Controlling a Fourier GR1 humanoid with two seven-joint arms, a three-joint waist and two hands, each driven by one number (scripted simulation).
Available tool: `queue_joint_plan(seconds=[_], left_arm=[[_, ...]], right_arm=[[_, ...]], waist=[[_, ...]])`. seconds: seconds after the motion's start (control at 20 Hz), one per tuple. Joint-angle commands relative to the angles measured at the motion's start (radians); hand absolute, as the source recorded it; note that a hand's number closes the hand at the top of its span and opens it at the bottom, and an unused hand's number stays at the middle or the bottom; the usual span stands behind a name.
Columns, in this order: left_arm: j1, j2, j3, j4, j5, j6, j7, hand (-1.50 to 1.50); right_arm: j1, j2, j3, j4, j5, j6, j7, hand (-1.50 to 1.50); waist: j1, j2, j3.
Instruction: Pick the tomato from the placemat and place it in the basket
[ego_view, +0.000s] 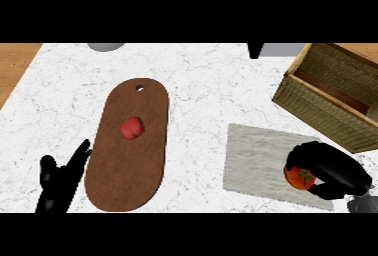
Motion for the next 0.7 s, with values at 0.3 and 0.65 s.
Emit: queue_joint_plan(seconds=[0.3,0.65], left_arm=[[0.006,0.005,0.004,0.013,-0.001,-0.014,0.029,0.0],[0.006,-0.004,-0.008,0.003,0.001,-0.02,0.037,0.0]], right_arm=[[-0.075,0.208,-0.157,0.087,0.059,0.146,0.616,1.5],[-0.267,0.412,-0.259,0.033,0.135,0.147,1.154,1.5]], waist=[[-0.003,0.025,-0.014],[0.037,0.016,-0.015]])
